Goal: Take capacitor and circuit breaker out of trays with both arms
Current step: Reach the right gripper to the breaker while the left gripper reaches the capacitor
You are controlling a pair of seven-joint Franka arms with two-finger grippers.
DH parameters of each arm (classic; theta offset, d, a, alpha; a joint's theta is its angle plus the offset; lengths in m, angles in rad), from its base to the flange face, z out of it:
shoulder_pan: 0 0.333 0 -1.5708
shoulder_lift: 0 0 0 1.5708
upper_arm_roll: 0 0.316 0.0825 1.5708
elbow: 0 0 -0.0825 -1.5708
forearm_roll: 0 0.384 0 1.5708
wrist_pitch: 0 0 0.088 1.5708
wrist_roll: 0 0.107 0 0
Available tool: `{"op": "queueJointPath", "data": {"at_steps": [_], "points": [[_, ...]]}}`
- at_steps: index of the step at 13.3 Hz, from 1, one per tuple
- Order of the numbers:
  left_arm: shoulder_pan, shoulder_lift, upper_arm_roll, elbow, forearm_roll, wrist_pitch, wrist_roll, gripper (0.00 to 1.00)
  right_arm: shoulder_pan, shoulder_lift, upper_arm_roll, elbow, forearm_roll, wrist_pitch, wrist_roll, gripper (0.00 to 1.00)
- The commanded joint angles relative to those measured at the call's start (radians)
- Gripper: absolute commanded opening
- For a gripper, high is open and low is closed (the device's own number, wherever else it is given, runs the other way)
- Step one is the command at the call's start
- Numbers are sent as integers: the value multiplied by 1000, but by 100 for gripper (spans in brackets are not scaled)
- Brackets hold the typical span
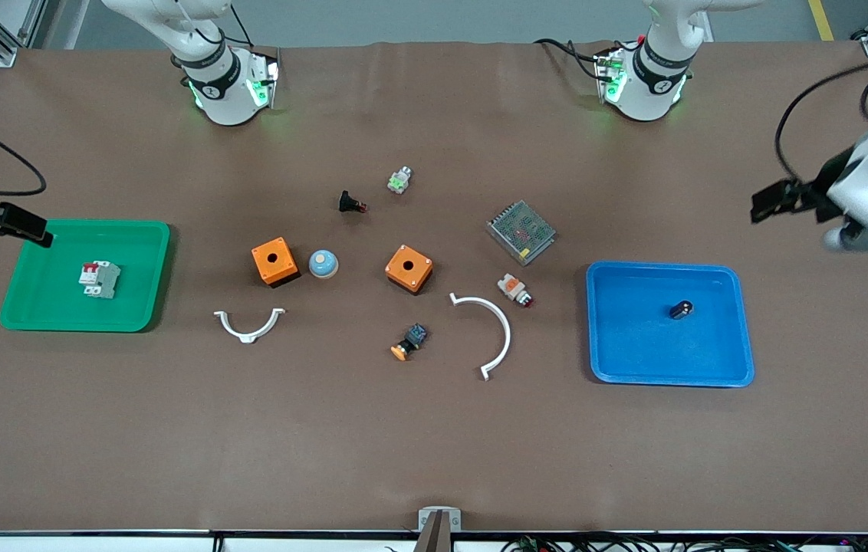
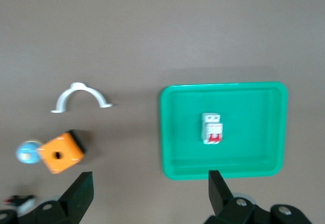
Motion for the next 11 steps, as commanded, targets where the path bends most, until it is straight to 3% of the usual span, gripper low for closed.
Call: {"op": "queueJointPath", "data": {"at_steps": [1,5,7,9,11], "points": [[2,-10,-3,-227,0,256,8,100,-100,5,7,-153,2,166,-118,100],[22,91,-1,-490,0,693,5,99,-194,140,7,-197,-1,259,-176,100],[23,201,0,-508,0,829,7,96,-222,207,5,-201,-1,280,-178,100],[22,268,2,-508,5,881,10,82,-237,228,5,-247,-1,312,-178,100],[22,311,2,-503,5,915,10,75,-237,226,5,-334,-1,436,-178,100]]}}
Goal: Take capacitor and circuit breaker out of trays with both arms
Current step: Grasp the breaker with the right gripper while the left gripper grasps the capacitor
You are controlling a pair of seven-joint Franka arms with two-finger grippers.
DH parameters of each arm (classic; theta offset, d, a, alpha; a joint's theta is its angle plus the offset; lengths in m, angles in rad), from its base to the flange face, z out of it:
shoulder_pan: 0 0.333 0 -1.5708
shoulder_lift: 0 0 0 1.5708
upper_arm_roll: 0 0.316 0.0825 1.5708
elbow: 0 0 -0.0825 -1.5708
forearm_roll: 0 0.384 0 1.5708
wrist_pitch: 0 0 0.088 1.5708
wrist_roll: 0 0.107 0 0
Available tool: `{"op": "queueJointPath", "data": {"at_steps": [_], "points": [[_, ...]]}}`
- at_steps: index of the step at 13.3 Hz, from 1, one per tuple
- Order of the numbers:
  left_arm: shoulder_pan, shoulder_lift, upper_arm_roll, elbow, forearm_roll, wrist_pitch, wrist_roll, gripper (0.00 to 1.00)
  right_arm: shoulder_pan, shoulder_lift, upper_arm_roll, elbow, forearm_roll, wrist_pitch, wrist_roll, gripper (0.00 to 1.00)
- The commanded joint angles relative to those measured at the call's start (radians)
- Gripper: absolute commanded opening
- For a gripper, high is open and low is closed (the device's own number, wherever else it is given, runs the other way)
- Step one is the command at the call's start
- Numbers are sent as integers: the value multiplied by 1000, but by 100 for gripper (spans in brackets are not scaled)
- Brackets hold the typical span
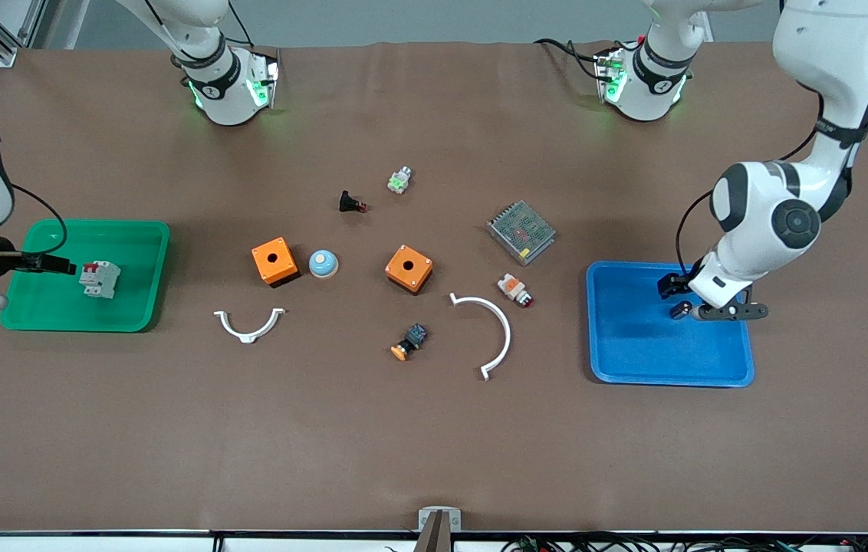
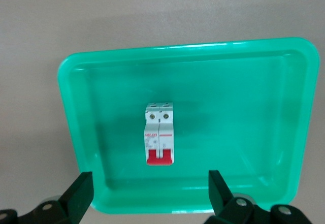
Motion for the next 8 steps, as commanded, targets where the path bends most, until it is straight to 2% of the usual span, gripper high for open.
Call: {"op": "queueJointPath", "data": {"at_steps": [1,3,8], "points": [[2,41,1,16,5,41,10,72,-15,-17,14,-111,-1,144,-8,100],[2,56,1,21,5,52,10,66,-15,1,14,-138,-3,204,-8,100],[2,85,2,56,3,52,11,59,-26,52,13,-140,-3,212,-8,100]]}}
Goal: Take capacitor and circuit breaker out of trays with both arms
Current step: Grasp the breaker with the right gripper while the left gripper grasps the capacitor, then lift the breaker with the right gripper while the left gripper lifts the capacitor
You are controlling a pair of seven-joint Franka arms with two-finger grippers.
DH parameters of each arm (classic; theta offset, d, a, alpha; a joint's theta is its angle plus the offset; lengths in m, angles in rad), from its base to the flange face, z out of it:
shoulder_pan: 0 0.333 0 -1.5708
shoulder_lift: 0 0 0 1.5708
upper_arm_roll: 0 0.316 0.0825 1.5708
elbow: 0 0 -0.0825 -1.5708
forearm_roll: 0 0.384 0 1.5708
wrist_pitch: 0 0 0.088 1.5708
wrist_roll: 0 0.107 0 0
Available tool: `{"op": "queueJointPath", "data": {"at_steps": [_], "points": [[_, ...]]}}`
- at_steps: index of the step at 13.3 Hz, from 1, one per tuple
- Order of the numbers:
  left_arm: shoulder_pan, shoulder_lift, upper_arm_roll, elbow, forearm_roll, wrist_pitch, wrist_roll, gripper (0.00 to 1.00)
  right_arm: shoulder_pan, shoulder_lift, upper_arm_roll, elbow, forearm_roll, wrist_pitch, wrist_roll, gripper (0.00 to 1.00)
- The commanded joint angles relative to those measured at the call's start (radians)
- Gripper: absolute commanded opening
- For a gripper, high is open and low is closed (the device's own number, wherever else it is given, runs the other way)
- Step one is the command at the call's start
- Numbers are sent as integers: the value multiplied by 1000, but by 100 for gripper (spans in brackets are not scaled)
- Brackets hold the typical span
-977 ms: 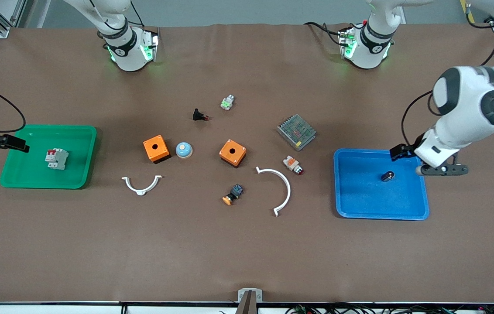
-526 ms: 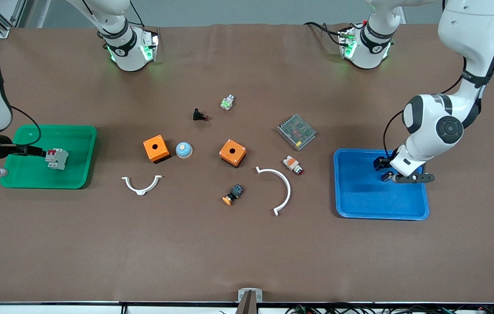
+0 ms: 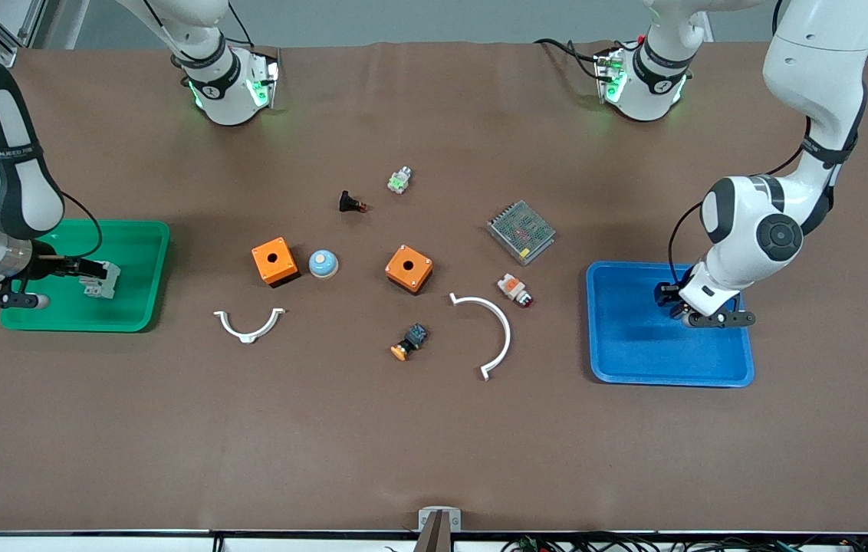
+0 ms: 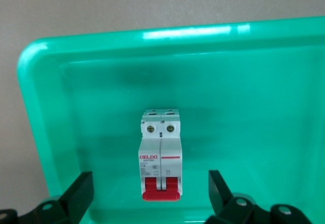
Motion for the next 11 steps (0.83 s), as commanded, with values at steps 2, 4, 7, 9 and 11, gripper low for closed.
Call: {"op": "queueJointPath", "data": {"at_steps": [2,4,7,9,11], "points": [[2,28,4,36,5,7,11,58,-25,19,12,-5,-4,11,-8,95],[3,30,11,41,5,7,13,56,-33,26,12,-6,-4,11,-8,80],[3,39,16,56,5,7,13,54,-34,27,12,-6,-4,11,-8,50],[3,45,17,62,5,7,13,52,-34,33,12,-6,-4,11,-6,32],[3,45,17,67,5,6,11,44,-33,33,13,-6,-4,10,-6,24]]}}
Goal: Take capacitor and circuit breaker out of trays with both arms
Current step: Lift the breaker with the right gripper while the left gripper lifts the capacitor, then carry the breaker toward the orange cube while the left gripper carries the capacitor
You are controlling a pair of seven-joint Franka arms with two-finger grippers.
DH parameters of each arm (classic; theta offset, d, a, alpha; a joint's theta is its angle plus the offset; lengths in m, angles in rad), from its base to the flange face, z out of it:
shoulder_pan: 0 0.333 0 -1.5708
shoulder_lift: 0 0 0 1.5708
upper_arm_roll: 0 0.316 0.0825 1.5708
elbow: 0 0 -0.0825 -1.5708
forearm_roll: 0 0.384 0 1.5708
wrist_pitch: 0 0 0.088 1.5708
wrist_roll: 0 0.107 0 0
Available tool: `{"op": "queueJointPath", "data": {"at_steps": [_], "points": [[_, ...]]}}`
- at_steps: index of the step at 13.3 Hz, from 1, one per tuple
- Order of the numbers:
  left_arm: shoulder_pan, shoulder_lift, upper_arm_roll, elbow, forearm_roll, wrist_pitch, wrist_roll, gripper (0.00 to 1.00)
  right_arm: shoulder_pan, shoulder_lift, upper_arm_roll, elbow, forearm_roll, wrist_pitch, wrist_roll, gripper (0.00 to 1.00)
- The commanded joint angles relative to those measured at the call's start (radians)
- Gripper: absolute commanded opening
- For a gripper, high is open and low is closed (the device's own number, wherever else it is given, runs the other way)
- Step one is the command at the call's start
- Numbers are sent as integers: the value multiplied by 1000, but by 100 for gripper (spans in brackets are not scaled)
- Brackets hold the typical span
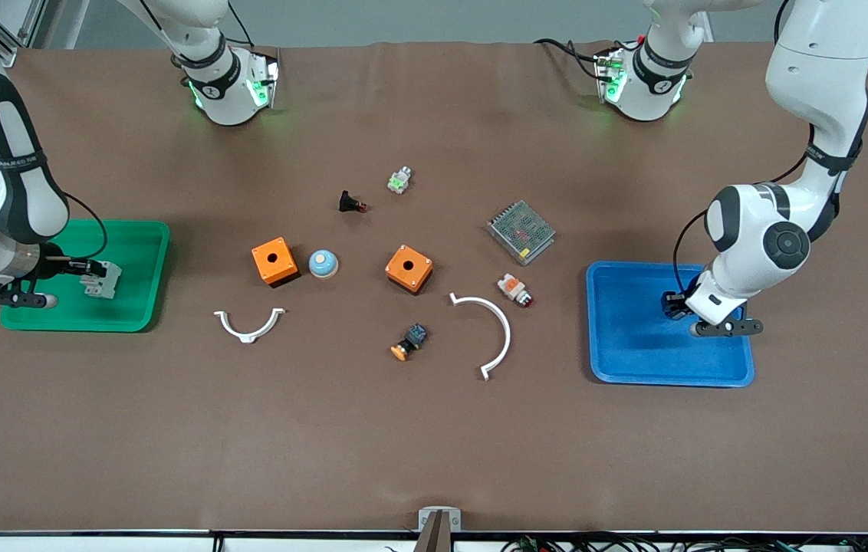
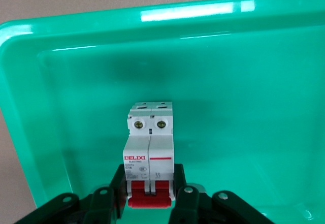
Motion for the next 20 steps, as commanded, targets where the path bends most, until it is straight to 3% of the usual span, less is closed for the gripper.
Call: {"op": "queueJointPath", "data": {"at_steps": [1,4,7,10,14,16,20], "points": [[1,16,4,22,5,6,7,38,-17,4,14,-5,-4,4,-6,23],[-1,15,2,22,3,6,-3,19,-9,-21,14,6,-4,-25,-5,21],[1,7,2,24,3,4,-3,1,15,-105,17,104,-6,-219,1,21],[1,-17,2,28,3,-2,-3,0,90,-150,19,264,-30,-454,24,21],[-2,-75,-3,22,5,-11,-7,0,300,-153,22,443,-30,-713,303,21],[-7,-92,-7,24,5,-25,-7,0,420,-151,22,461,-15,-735,426,21],[-10,-131,-41,22,3,-31,-13,0,621,-122,23,460,10,-651,633,21]]}}
